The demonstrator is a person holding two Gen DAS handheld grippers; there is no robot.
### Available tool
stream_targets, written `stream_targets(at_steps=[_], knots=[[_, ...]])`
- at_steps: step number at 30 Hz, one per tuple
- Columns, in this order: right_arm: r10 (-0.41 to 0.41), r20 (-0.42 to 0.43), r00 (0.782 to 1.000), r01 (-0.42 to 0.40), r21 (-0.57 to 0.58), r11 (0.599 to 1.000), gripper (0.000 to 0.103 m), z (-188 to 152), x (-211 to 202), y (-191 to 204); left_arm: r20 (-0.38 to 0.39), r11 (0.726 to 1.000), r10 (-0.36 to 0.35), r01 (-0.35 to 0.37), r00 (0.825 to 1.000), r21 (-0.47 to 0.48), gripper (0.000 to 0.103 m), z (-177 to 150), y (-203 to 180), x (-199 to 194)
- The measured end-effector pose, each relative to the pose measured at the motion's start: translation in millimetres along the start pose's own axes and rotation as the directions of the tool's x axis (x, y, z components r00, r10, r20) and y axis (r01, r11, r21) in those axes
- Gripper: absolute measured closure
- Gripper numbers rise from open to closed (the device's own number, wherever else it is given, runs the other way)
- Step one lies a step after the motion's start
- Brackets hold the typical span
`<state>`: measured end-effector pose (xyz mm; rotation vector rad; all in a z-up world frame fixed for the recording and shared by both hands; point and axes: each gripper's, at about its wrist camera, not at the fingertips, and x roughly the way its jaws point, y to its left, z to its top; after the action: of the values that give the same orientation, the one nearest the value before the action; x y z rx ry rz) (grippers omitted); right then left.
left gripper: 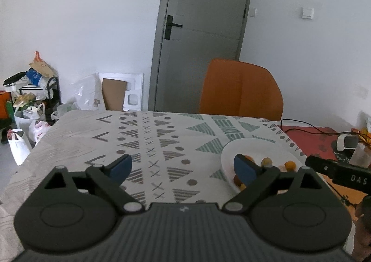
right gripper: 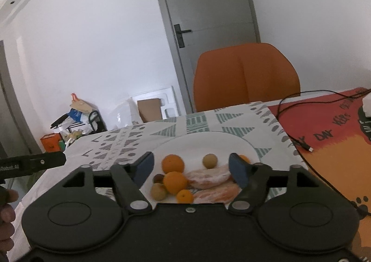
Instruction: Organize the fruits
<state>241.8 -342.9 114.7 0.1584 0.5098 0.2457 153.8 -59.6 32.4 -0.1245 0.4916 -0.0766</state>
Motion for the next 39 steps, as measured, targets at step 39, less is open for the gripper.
stream_targets(at_steps=[39], knots=[[-0.014,-0.017,1.0,0.013,-0.082,0.997,0.0,-22.5,-80.7,55.6,-0.031,0.991,0.132,-0.132,0.991,-0.011,0.0,-39.6,27.9,-93.0]])
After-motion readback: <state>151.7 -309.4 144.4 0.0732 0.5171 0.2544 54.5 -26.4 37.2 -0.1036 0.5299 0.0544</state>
